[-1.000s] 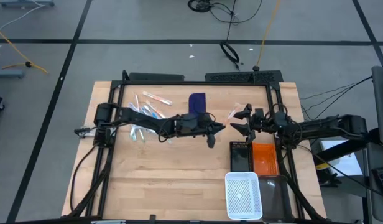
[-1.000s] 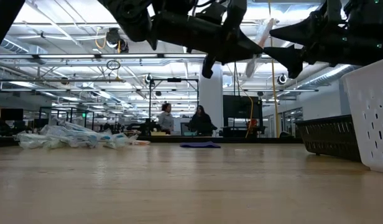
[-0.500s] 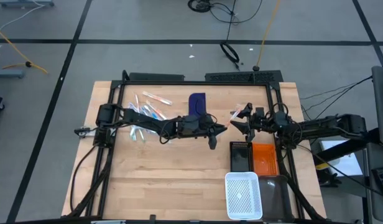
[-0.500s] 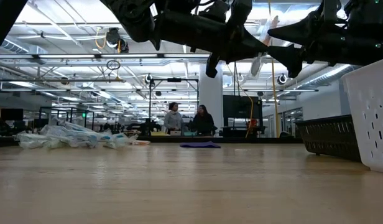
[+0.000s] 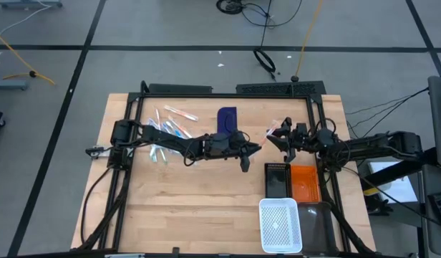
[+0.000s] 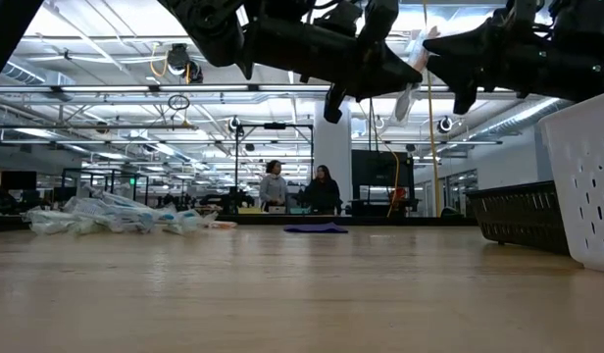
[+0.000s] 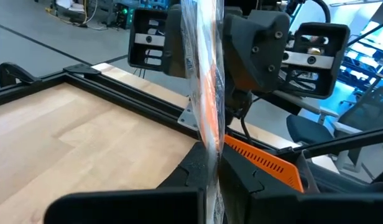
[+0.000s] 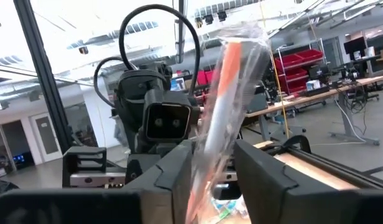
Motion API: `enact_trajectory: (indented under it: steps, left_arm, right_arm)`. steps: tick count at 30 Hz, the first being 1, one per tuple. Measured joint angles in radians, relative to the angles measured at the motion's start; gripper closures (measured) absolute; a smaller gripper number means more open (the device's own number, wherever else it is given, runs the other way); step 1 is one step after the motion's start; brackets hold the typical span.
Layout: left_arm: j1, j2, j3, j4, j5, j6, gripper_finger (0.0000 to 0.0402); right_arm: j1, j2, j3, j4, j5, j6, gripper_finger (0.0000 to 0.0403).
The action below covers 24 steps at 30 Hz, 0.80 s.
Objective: Pick & Place Toothbrushes
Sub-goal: Put the orange toothbrush into the white bin
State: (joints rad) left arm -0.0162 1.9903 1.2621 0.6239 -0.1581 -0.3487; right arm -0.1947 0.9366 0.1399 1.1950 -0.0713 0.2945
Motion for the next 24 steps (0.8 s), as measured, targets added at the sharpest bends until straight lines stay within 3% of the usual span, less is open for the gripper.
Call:
enact_trajectory:
  steps: [5, 10, 18, 24]
  left_arm:
    - [-0.006, 0.000, 0.000, 0.000, -0.002, 0.000, 0.0394]
    - [-0.006, 0.000, -0.003, -0.021, -0.001, 0.008, 0.0379]
    - [-0.007, 0.000, -0.003, -0.030, -0.030, 0.017, 0.0387]
    - [-0.006, 0.000, -0.002, -0.029, -0.032, 0.035, 0.0343]
  right_arm:
    - [0.000, 0.022, 0.035, -0.027, -0.010, -0.019, 0.0321]
    - [0.001, 0.075, 0.057, -0.015, -0.083, -0.051, 0.0385]
    - [0.000, 0.087, 0.059, -0.003, -0.104, -0.045, 0.0384]
    - [0.000, 0.070, 0.059, -0.029, -0.127, -0.039, 0.0384]
